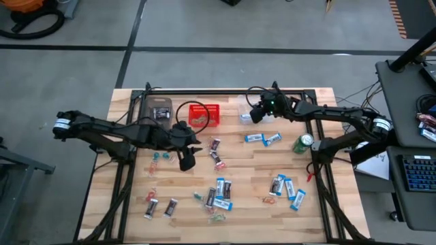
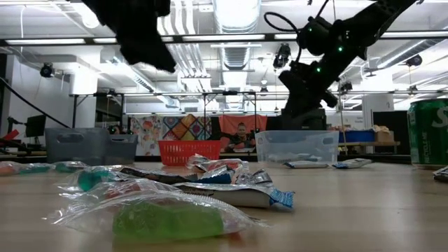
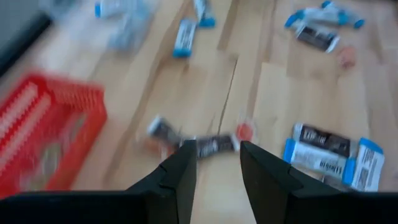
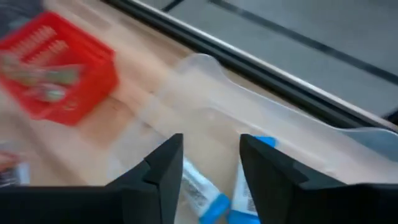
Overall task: Sort candy
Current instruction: Put the red gummy into the red bin
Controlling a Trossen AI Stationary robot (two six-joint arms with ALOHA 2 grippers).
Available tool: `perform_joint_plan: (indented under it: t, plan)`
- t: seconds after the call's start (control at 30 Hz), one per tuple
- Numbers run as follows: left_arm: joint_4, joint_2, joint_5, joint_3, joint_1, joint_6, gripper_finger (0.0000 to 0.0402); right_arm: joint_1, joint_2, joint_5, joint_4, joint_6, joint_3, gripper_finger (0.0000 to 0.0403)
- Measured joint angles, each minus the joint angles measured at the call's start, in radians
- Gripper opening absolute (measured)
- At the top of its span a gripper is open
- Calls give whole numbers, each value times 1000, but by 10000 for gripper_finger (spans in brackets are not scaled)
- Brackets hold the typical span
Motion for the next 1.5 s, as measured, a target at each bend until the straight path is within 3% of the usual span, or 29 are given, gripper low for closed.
perform_joint_plan:
  t: [0.17,0.27,0.4,0.83,1.07,1.23,1.33,1.5]
  plan:
    - [-171,8,0,0,-10,-185,107,21,-2,-218,8,0,28,170]
    - [-295,14,1,0,-26,-312,107,57,-2,-296,7,0,44,170]
    - [-431,35,32,0,-58,-482,107,119,-2,-304,7,-8,64,163]
    - [-681,209,328,0,-205,-869,107,236,-2,-290,7,-57,106,142]
    - [-695,265,385,0,-306,-945,107,251,-2,-289,-15,-58,105,140]
    - [-641,271,459,0,-382,-969,107,268,-2,-290,-147,-46,137,139]
    - [-629,271,510,0,-418,-1055,107,287,-3,-289,-228,-45,155,139]
    - [-622,271,507,0,-472,-1177,115,317,-3,-289,-252,-45,156,140]
